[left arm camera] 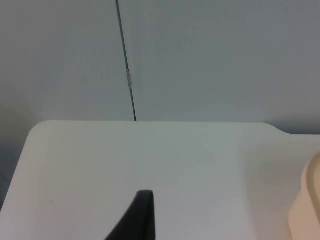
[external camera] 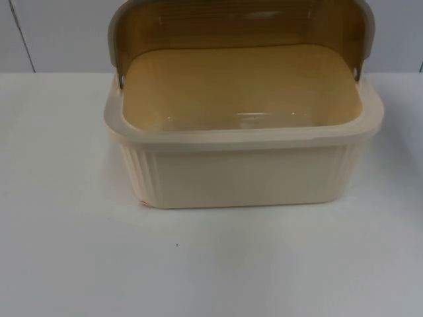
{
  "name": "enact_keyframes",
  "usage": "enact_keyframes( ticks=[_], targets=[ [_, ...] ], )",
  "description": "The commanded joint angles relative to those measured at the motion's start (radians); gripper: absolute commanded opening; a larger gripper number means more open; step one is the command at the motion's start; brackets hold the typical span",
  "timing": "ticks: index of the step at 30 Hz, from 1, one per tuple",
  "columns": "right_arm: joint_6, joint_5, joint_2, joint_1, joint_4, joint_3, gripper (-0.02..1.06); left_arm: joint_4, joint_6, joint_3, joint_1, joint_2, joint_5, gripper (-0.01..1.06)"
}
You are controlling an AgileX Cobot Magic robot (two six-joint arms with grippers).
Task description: Open the box lid with the left hand, place the block into the box with the right hand, then close the box lid with the left hand.
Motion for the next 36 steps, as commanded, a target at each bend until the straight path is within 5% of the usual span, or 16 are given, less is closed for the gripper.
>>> enact_keyframes(
  ticks=[1,16,23,31,36],
  targets=[
    [-0.024,-0.006,-0.016,0.090,-0.003,-0.064,0.00,-0.008,-0.004,0.005,0.005,0.000,-0.006,1.05],
    [-0.043,-0.179,0.030,0.374,-0.001,-0.096,0.00,-0.008,-0.004,0.005,0.005,0.000,-0.006,1.05],
    [-0.057,-0.182,0.085,0.462,0.001,-0.093,0.00,-0.006,-0.004,0.005,0.005,0.000,-0.006,1.05],
    [-0.002,-0.307,0.089,0.502,0.001,0.089,0.00,-0.004,0.000,0.005,0.005,0.000,-0.006,1.05],
    [-0.002,-0.470,0.089,0.502,0.001,0.273,0.00,-0.004,0.003,0.005,0.005,0.000,-0.006,1.05]
  ],
)
